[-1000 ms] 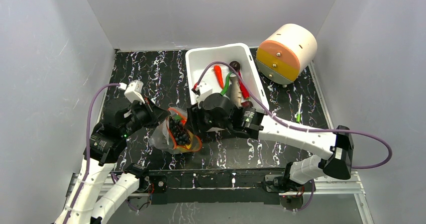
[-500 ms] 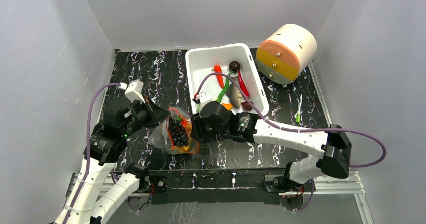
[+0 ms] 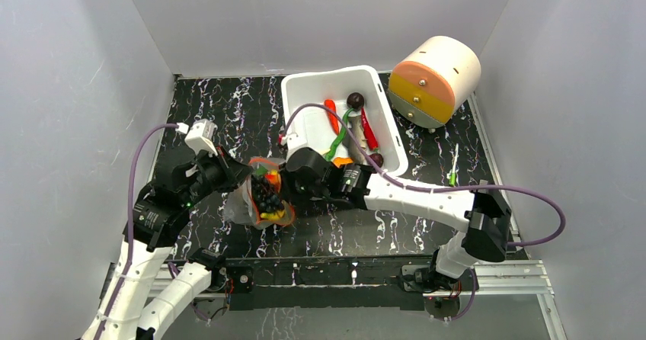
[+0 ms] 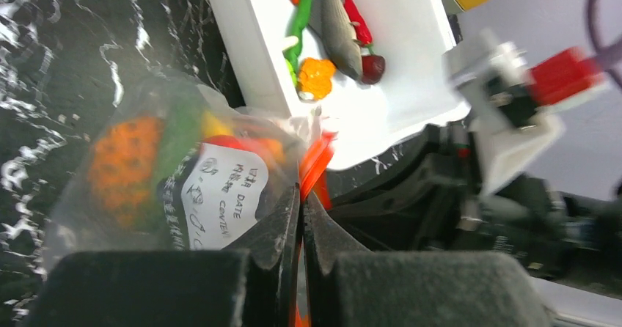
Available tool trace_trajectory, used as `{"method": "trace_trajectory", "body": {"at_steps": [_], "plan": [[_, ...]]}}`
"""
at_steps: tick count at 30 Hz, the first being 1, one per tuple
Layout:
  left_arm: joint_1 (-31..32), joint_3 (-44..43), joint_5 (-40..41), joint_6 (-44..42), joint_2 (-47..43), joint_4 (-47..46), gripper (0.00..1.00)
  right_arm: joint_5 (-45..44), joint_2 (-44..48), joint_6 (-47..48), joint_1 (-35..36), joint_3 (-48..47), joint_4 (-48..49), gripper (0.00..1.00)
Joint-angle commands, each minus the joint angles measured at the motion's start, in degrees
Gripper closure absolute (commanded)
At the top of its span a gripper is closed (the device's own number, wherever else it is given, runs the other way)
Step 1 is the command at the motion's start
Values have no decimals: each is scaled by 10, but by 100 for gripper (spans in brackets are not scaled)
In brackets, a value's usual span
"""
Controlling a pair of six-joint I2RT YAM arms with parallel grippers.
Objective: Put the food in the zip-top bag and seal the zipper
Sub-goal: Adjust the zipper on the food storage bag.
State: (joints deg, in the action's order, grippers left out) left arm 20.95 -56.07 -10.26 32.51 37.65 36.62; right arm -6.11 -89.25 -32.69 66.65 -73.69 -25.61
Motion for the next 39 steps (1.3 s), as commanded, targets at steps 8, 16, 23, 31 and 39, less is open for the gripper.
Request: {"method": "trace_trajectory", "body": {"at_steps": [8, 16, 23, 31, 39], "plan": [[0, -32, 27, -79, -16, 9, 100, -82, 0, -22, 1, -76, 191, 100], [0, -3, 66, -99, -13, 9, 100, -56, -80, 10, -31, -94, 220, 100], [0, 50, 27, -84, -12, -24, 100, -32, -78, 48, -63, -96, 140, 79], [0, 63, 8, -85, -15, -53, 100, -41, -52, 108, -86, -150, 49, 66], [0, 62, 2, -89, -4, -93, 100, -103, -63, 186, -132, -238, -20, 65]]}}
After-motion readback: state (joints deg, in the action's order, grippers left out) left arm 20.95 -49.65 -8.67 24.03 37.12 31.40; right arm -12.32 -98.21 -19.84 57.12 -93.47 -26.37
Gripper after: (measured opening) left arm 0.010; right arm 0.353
